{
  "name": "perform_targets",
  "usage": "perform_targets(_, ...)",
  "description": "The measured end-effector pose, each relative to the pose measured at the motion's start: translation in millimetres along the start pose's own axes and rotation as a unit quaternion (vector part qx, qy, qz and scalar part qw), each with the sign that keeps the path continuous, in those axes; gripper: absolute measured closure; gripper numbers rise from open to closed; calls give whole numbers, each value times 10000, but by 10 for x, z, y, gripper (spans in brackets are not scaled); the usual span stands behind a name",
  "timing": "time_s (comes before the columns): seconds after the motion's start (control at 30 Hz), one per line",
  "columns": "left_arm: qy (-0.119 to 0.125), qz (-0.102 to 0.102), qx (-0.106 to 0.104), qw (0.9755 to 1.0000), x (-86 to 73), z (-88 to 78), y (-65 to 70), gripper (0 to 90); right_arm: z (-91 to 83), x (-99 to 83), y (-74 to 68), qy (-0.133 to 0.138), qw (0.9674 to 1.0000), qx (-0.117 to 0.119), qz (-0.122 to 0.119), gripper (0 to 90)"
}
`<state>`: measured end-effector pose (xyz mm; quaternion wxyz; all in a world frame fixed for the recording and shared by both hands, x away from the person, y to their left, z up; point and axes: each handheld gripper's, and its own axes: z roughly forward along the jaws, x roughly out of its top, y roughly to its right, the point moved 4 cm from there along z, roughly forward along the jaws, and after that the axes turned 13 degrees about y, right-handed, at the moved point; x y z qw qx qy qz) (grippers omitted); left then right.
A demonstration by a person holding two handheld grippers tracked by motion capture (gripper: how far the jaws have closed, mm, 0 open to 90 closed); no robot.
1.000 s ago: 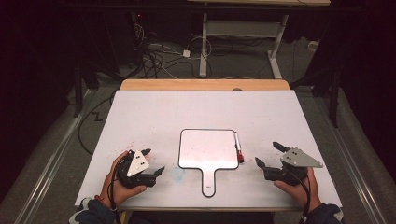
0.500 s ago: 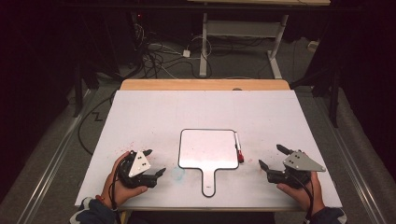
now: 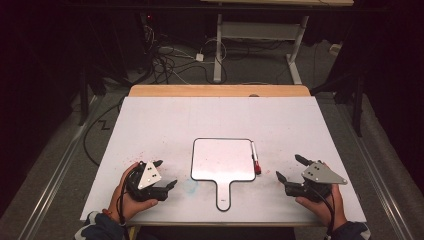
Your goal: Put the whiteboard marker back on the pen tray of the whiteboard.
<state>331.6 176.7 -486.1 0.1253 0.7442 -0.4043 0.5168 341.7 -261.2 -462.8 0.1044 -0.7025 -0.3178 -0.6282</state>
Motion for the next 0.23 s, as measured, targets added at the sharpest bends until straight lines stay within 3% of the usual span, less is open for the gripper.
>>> perform_targets(0.23, 10, -48, 57, 10000, 5, 11, -15, 209, 14, -1, -5, -12, 9999, -24, -102, 192)
